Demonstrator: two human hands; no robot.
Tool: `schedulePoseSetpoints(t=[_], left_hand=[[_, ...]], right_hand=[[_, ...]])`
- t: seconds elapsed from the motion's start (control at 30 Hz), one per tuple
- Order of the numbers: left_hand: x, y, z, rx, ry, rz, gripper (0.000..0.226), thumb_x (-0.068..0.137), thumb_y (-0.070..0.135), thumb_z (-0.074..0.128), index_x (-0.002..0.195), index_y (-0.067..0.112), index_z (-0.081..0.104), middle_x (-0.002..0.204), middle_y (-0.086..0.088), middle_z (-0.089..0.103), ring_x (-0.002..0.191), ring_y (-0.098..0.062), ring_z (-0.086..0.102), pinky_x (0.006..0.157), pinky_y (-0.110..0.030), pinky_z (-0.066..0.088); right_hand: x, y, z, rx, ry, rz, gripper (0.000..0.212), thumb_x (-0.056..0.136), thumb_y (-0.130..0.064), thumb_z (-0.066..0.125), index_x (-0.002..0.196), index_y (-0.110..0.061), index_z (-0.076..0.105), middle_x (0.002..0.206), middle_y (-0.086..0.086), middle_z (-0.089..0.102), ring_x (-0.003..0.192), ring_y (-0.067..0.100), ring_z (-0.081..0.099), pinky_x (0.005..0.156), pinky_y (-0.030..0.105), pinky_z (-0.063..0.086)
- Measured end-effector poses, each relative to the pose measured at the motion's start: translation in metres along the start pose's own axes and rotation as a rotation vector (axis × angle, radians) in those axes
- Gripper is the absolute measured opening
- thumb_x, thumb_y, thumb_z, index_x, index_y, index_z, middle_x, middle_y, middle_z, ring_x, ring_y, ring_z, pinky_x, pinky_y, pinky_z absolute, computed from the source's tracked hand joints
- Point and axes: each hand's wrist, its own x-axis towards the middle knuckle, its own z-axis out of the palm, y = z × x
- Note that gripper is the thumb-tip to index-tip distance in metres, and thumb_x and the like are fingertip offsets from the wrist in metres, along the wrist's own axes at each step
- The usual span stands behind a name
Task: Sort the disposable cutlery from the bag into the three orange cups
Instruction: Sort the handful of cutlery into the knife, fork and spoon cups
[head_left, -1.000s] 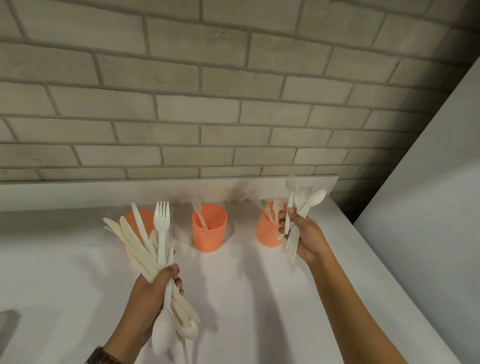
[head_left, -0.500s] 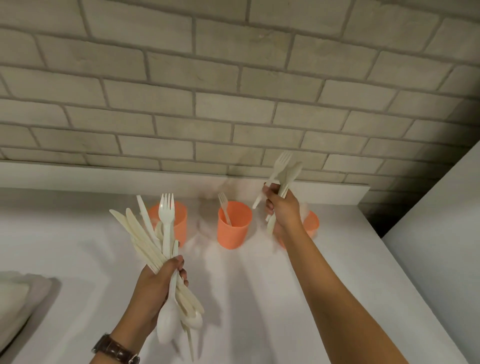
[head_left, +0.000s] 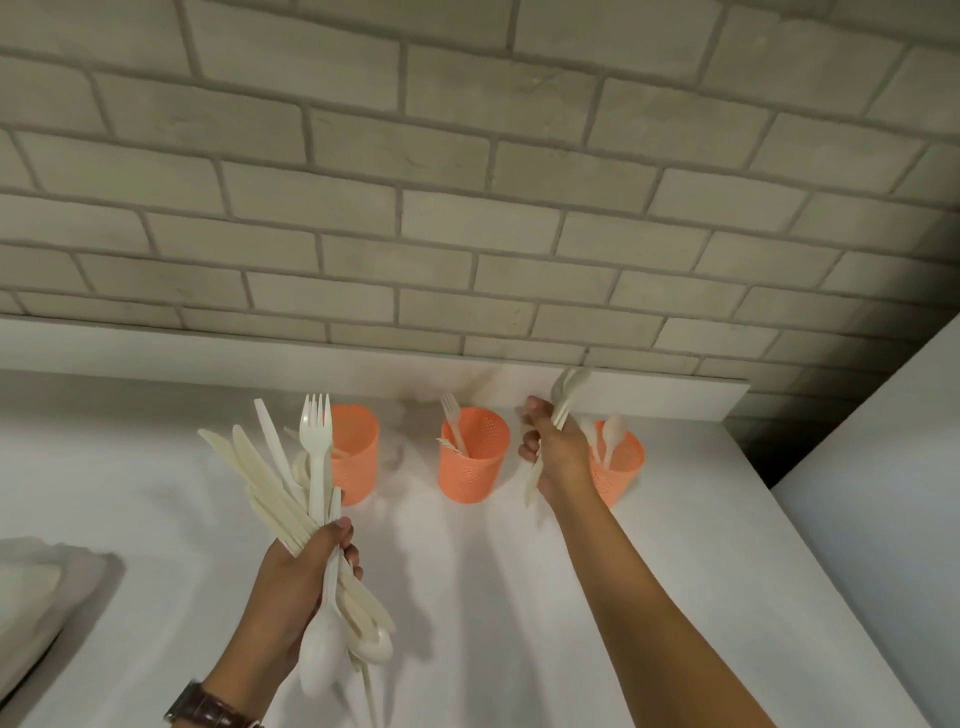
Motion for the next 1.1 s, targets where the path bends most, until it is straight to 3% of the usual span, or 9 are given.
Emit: schedulePoseSetpoints(t=[0.13,0.27,0.43,0.53,0.67,0.8,0.87,0.97,1.1], left_hand=[[-0.001,-0.003,0.014,0.008,-0.047,-0.004,0.013,0.09,0.004,0.052,0.09,0.014,0.06,0.047,0.002,0.054,0.041,-0.01,0.052,0.06,-0.034,0.044],[-0.004,-0.007,0.029,0.003,-0.093,-0.018,0.019,0.09,0.004,0.052,0.094,0.019,0.063,0.05,0.001,0.053,0.042,-0.01,0.051,0.06,-0.034,0.043],[-0.007,-0.006,0.043,-0.006,-0.131,-0.032,0.022,0.09,0.003,0.052,0.094,0.022,0.064,0.054,-0.001,0.052,0.042,-0.011,0.051,0.06,-0.034,0.043],[-0.007,-0.006,0.045,0.001,-0.148,-0.035,0.023,0.09,0.004,0.052,0.095,0.023,0.065,0.054,-0.001,0.052,0.043,-0.012,0.051,0.06,-0.034,0.043],[-0.009,-0.004,0.042,0.029,-0.136,-0.02,0.023,0.091,0.005,0.052,0.096,0.023,0.064,0.059,-0.003,0.05,0.045,-0.012,0.05,0.059,-0.033,0.045],[-0.008,0.0,0.033,0.019,-0.101,-0.009,0.02,0.091,0.004,0.051,0.096,0.019,0.063,0.054,-0.001,0.051,0.042,-0.011,0.05,0.057,-0.032,0.044],[-0.007,0.002,0.027,0.0,-0.08,-0.006,0.017,0.091,0.004,0.05,0.096,0.016,0.061,0.049,0.001,0.052,0.04,-0.01,0.05,0.056,-0.032,0.042],[-0.007,0.006,0.018,-0.001,-0.035,0.017,0.02,0.091,0.003,0.049,0.095,0.018,0.061,0.048,0.001,0.051,0.039,-0.01,0.05,0.057,-0.033,0.042],[-0.006,0.009,0.005,-0.012,0.0,0.025,0.017,0.091,0.003,0.05,0.092,0.015,0.061,0.047,0.0,0.051,0.039,-0.01,0.05,0.057,-0.033,0.042]], right_hand=[[-0.011,-0.029,-0.024,0.244,-0.183,0.078,0.016,0.098,-0.02,0.043,0.083,-0.014,0.038,0.069,0.006,0.05,0.035,0.009,0.03,0.033,0.017,0.022],[-0.018,-0.045,-0.052,0.143,-0.152,0.002,0.009,0.096,-0.014,0.047,0.089,-0.01,0.045,0.078,0.007,0.052,0.039,0.012,0.035,0.038,0.02,0.029],[-0.018,-0.063,-0.081,0.024,-0.077,-0.018,0.01,0.093,-0.016,0.055,0.09,-0.007,0.053,0.072,0.007,0.055,0.056,0.017,0.052,0.048,0.023,0.047],[-0.016,-0.069,-0.082,-0.089,-0.038,-0.028,0.011,0.092,-0.022,0.057,0.091,-0.011,0.055,0.07,0.006,0.055,0.057,0.018,0.055,0.051,0.025,0.048],[-0.011,-0.07,-0.057,-0.271,0.01,-0.138,0.009,0.089,-0.023,0.062,0.087,-0.015,0.059,0.076,0.003,0.06,0.07,0.02,0.059,0.068,0.031,0.048],[-0.001,-0.059,-0.015,-0.291,-0.001,-0.228,0.015,0.084,-0.014,0.067,0.073,-0.017,0.058,0.064,-0.003,0.058,0.049,0.001,0.054,0.052,0.015,0.045],[0.006,-0.05,0.002,-0.295,-0.006,-0.253,0.016,0.081,-0.008,0.069,0.07,-0.017,0.061,0.061,-0.006,0.06,0.044,-0.001,0.052,0.047,0.013,0.042],[0.015,-0.035,0.019,-0.28,-0.014,-0.242,0.013,0.079,-0.006,0.07,0.073,-0.014,0.063,0.061,-0.003,0.061,0.044,0.002,0.051,0.046,0.017,0.041],[0.023,-0.01,0.025,-0.351,-0.034,-0.208,0.01,0.078,-0.003,0.072,0.082,-0.01,0.065,0.066,0.0,0.062,0.045,-0.004,0.055,0.047,0.011,0.043]])
